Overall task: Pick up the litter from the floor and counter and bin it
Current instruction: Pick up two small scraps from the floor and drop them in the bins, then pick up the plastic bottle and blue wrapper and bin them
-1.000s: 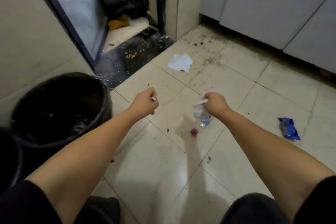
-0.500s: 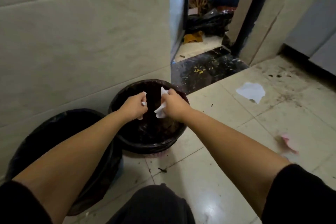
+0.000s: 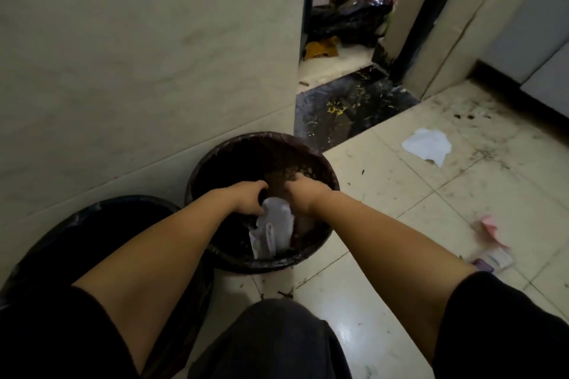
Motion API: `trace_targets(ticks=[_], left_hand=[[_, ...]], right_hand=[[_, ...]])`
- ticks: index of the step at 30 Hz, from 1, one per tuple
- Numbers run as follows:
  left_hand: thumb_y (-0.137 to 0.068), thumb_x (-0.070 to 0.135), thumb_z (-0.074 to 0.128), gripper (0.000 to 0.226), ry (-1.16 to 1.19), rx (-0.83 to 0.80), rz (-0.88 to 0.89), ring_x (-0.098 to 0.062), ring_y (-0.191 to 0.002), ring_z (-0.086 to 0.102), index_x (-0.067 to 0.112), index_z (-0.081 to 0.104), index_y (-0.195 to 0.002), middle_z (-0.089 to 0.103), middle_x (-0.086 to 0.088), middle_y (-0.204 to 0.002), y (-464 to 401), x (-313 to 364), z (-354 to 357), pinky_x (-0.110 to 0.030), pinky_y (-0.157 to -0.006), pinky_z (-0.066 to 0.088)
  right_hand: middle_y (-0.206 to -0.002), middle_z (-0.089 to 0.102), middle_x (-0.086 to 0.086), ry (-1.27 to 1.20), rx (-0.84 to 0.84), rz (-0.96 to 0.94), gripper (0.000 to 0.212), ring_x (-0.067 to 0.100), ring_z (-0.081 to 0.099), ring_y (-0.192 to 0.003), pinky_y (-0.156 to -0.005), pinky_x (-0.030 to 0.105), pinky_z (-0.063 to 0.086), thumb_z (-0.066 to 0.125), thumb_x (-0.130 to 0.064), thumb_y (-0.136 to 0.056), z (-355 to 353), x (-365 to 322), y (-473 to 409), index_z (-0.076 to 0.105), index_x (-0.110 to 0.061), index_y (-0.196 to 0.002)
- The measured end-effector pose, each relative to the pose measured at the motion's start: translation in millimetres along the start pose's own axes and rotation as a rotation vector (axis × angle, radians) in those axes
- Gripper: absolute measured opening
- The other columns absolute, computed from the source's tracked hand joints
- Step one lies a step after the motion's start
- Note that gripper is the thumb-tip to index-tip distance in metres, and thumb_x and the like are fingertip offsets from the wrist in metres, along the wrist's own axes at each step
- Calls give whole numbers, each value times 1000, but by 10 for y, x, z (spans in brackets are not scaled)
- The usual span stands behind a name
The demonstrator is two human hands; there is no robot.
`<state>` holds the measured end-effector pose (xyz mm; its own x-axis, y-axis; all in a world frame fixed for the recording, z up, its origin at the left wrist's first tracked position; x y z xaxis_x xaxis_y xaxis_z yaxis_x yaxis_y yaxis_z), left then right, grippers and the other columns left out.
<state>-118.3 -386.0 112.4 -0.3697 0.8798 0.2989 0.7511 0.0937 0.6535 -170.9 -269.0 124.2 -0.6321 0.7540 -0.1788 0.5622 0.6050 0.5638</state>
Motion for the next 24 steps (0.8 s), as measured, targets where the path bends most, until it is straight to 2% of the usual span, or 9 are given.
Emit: trace_targets(ticks=[3, 5, 7, 12, 15, 18, 22, 24], left_hand=[[-84, 21, 65, 64, -74, 109, 93, -30, -117, 56, 11, 37, -142, 55, -15, -132, 27, 388, -582, -36, -96, 45], [-85, 18, 64, 56, -112, 185, 196, -33, -115, 57, 7, 43, -135, 58, -19, -129, 46, 804, -958, -34, -95, 45], [-85, 22, 64, 56, -156, 239, 282, -32, -113, 58, 11, 43, -135, 59, -17, -127, 50, 1282, -1252, -35, -94, 46], [-89, 29, 60, 60, -248, 202, 514, -25, -112, 58, 20, 35, -142, 59, -8, -129, 13, 2639, -1412, -33, -91, 46], [-88, 30, 60, 61, -274, 139, 640, -28, -114, 57, 19, 36, -142, 56, -9, -132, 4, 3401, -1147, -38, -96, 47], [-88, 31, 59, 58, -317, 45, 741, -29, -112, 57, 18, 38, -140, 57, -11, -130, -54, 4064, -590, -38, -95, 47], [-88, 30, 59, 58, -392, -103, 781, -30, -113, 57, 14, 37, -140, 58, -13, -129, -200, 4638, 478, -35, -92, 46], [-88, 26, 58, 59, -399, -156, 772, -31, -117, 55, 12, 36, -141, 54, -16, -134, -310, 4792, 1016, -34, -91, 45]], right_hand=[[-131, 45, 16, -24, 204, 34, 38, 37, 54, -114, -94, 44, 48, 51, -24, -92, -573, 206, 207, 52, -14, -129], [-126, 48, 15, 0, 341, 86, 33, 36, 57, -108, -84, 41, 48, 48, -24, -94, -935, 439, 427, 54, -13, -125], [-124, 49, 14, 19, 424, 164, 31, 35, 58, -105, -77, 39, 46, 46, -22, -95, -1196, 770, 684, 53, -12, -124], [-127, 50, 14, -16, 542, 459, 32, 37, 56, -109, -83, 40, 47, 40, -12, -95, -1509, 1885, 1618, 54, -12, -124], [-128, 51, 14, -64, 542, 657, 34, 35, 56, -108, -79, 35, 43, 38, -10, -96, -1370, 2568, 2279, 53, -12, -126], [-129, 51, 13, -126, 537, 834, 34, 36, 56, -109, -86, 39, 46, 38, -12, -95, -1009, 3184, 2893, 55, -13, -125], [-131, 50, 11, -220, 479, 1008, 36, 34, 57, -108, -82, 36, 46, 39, -12, -95, -99, 3882, 3453, 54, -15, -127], [-133, 48, 10, -277, 405, 1051, 36, 34, 56, -109, -85, 38, 46, 39, -12, -94, 450, 4221, 3596, 54, -16, -127]])
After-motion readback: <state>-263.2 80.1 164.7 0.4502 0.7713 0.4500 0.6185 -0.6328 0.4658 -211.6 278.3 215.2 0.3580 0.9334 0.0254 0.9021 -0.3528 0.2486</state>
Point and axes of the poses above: each hand's wrist, its own y-axis away from the middle knuckle, its own z-axis out of the palm, x = y × z, the point moved 5 cm from there along -y, towards the middle knuckle
